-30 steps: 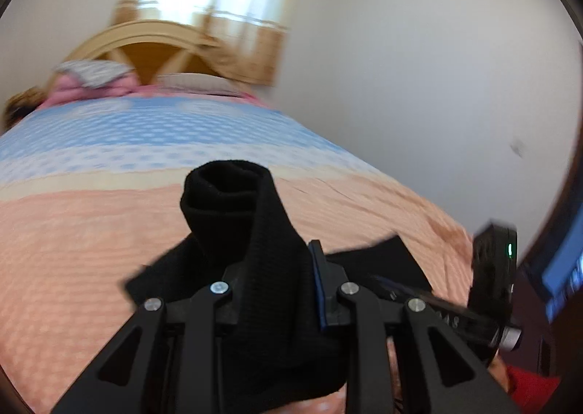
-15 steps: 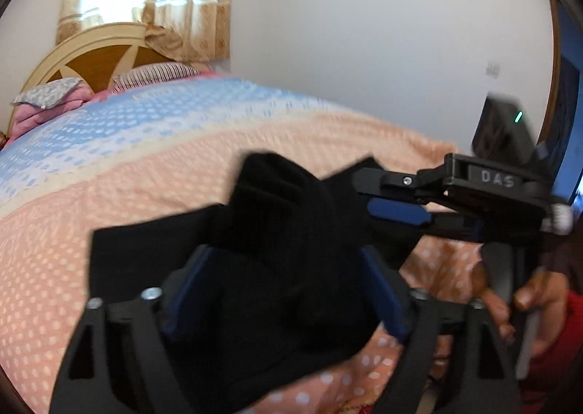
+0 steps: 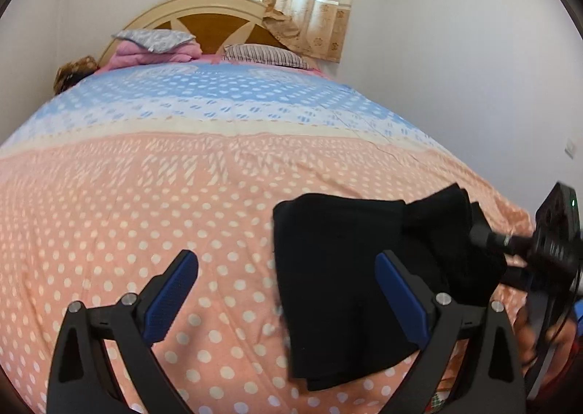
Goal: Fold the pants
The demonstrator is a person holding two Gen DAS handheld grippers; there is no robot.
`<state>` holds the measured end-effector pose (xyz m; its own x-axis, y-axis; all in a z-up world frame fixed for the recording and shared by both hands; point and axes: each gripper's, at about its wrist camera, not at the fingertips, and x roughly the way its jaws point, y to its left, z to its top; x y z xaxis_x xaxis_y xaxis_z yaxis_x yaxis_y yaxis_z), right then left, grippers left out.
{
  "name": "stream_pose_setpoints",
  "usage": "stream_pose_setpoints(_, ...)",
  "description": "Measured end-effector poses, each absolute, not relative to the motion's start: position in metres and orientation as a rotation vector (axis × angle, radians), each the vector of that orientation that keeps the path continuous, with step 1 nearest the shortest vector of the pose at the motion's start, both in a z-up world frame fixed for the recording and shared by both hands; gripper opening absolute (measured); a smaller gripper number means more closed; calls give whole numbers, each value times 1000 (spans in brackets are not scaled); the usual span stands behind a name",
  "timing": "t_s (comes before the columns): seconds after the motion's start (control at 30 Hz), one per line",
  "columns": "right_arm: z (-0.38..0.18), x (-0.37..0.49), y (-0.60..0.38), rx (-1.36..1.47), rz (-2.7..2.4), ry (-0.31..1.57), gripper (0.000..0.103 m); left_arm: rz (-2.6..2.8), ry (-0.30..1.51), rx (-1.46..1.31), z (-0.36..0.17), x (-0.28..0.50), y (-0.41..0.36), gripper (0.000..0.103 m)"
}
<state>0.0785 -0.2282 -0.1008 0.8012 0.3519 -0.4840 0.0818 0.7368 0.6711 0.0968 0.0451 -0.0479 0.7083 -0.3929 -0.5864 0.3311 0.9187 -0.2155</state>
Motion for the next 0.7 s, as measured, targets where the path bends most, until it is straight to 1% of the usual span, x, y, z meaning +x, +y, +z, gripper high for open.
stream_pose_setpoints(0.07,-99,85,-212,661,151,670,71,-398,673,-86,-50,95,46,100)
stream_pose_setpoints(0.17,-98,92,-192,437,21,738,70,-391,678,-62,-50,96,45,100)
stream_pose_setpoints(0.2,-99,93,-190,394,-5,747,67,-391,678,-57,-51,98,47,100)
stream_pose_setpoints(0.23,-100,93,-190,368,-21,758,59,-393,677,-53,-51,99,49,100)
stream_pose_setpoints(0.3,-101,93,-198,402,-7,767,59,-393,679,-47,-52,99,49,100)
stream_pose_setpoints(0.47,-92,93,-226,546,30,710,59,-394,703,-66,-55,102,50,100)
stream_pose_setpoints(0.5,-94,97,-226,549,49,730,59,-396,709,-68,-57,103,48,100)
stream_pose_setpoints(0.57,-106,107,-218,507,35,828,59,-396,710,-62,-57,102,47,100)
stream_pose_setpoints(0.6,-107,105,-215,491,27,817,58,-394,707,-57,-56,102,47,100)
stream_pose_setpoints(0.67,-103,99,-202,419,30,795,31,-392,702,-49,-55,101,47,100)
stream_pose_setpoints(0.7,-102,96,-196,394,41,785,29,-390,703,-49,-55,101,46,100)
